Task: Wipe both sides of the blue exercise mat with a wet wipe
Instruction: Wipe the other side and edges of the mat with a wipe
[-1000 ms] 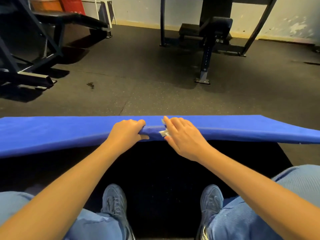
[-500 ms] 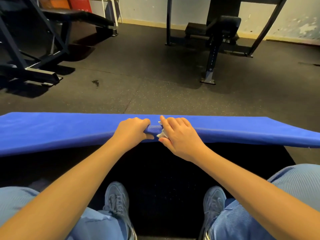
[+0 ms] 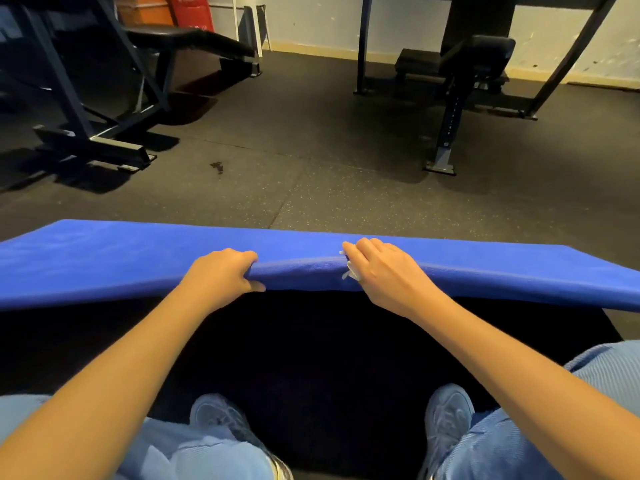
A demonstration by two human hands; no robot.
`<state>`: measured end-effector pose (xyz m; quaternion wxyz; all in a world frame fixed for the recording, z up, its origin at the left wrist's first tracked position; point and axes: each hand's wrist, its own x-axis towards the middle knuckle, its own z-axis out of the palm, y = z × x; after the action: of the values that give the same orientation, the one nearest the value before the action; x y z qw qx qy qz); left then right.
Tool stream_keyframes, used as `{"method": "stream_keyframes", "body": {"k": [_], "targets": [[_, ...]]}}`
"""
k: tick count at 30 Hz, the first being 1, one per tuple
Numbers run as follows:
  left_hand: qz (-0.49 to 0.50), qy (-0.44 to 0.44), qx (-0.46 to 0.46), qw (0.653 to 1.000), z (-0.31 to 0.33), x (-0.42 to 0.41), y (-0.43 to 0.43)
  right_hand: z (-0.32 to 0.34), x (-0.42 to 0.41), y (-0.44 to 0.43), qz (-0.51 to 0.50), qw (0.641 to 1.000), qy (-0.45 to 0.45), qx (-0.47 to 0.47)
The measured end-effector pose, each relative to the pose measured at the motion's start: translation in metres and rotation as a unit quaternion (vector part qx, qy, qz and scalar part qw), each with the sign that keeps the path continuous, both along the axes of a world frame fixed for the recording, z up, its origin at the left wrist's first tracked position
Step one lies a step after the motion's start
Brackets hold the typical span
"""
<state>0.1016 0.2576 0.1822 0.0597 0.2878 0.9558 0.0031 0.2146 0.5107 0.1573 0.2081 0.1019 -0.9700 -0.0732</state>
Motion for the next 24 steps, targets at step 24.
{"method": "stream_keyframes", "body": {"k": [24], "targets": [[0.024, 0.002, -0.023, 0.999, -0.013, -0.007, -0.052, -0.020, -0.016, -0.045, 0.048, 0.997, -0.047, -0.043]]}}
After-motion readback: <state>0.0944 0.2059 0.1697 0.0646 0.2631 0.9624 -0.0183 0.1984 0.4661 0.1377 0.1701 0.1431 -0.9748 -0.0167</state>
